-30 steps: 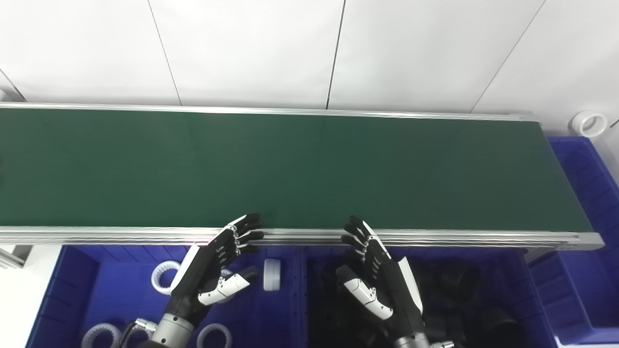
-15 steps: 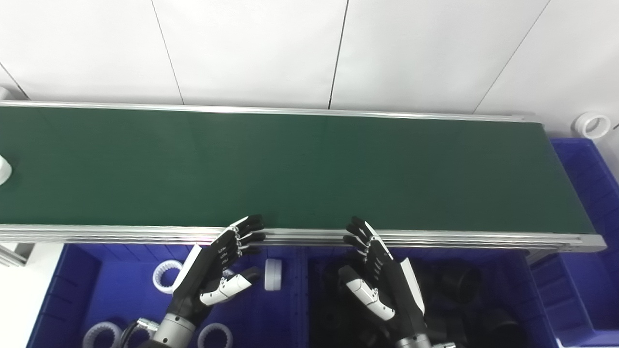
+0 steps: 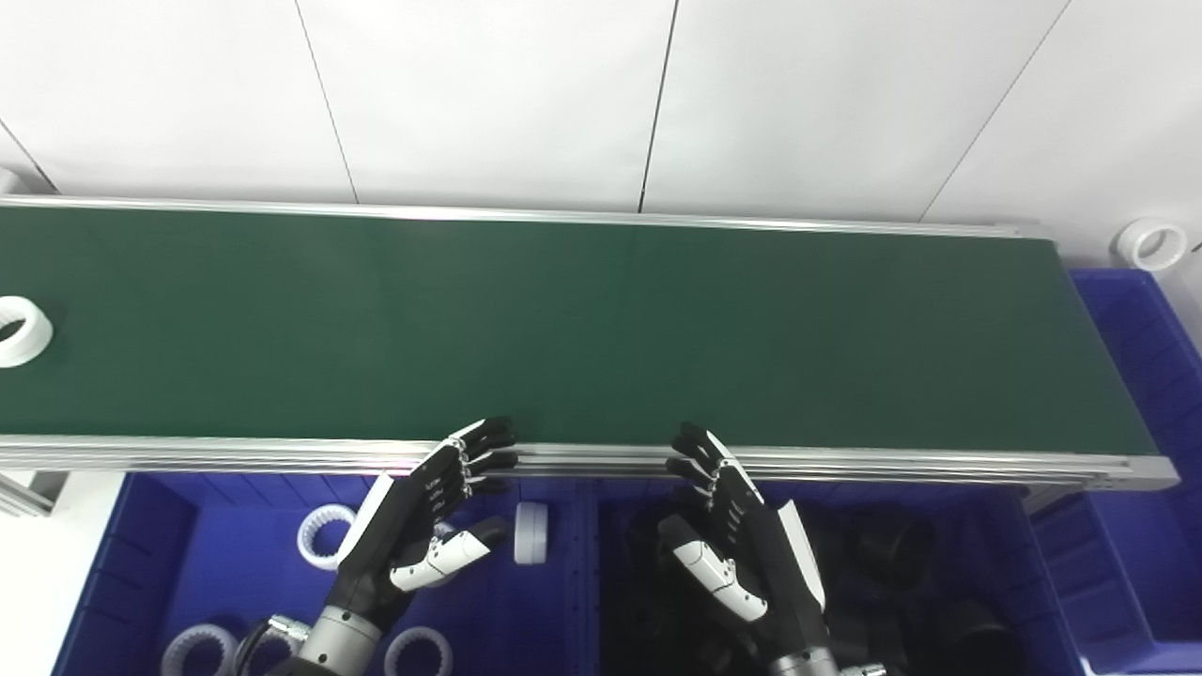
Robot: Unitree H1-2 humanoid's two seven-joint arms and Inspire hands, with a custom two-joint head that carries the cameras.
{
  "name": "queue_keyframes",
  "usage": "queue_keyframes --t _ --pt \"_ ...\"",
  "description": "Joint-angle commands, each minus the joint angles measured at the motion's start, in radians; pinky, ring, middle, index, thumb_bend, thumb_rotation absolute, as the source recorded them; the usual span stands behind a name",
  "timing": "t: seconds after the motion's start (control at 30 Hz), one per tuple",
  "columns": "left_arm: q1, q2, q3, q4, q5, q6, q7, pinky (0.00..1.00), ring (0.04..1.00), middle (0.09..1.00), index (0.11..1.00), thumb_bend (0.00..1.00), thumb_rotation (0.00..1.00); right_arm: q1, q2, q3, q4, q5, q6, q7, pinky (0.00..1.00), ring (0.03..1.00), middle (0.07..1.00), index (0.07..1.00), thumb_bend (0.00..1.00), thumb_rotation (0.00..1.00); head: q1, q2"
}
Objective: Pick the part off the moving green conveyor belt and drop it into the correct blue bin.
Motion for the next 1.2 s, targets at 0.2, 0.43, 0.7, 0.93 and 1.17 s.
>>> queue_keyframes --t 0.2,0.43,0.7,0.93,1.17 --pt "-0.015 -0.007 -0.005 0.01 0.001 -0.059 0.003 0.7 0.778 0.825 0.836 0.89 0.53 -0.005 0.0 0.0 0.008 0.009 -0.068 -0.004 0.75 0.832 0.872 0.904 0.61 0.64 0.084 -0.047" --pt "-0.012 -0.012 -0.011 0.049 -0.001 -0.084 0.0 0.7 0.779 0.826 0.835 0.89 0.51 -0.009 -0.011 -0.003 0.046 0.024 -0.106 0.0 0.75 0.827 0.869 0.904 0.58 0.63 0.166 -0.128" --pt "-0.018 -0.018 -0.016 0.097 0.013 -0.123 0.008 0.69 0.767 0.808 0.822 0.91 0.5 -0.02 -0.017 -0.01 0.111 0.034 -0.161 -0.005 0.73 0.816 0.862 0.897 0.59 0.66 0.228 -0.216" --pt "-0.034 -0.016 -0.017 0.142 0.011 -0.159 0.004 0.66 0.744 0.793 0.81 0.9 0.44 -0.029 -0.014 -0.016 0.139 0.038 -0.167 -0.002 0.75 0.831 0.876 0.919 0.5 0.64 0.239 -0.258" --pt "-0.044 -0.011 -0.015 0.154 0.007 -0.167 0.002 0.64 0.734 0.787 0.804 0.91 0.42 -0.035 -0.009 -0.014 0.153 0.038 -0.173 -0.004 0.75 0.832 0.877 0.917 0.43 0.58 0.233 -0.269"
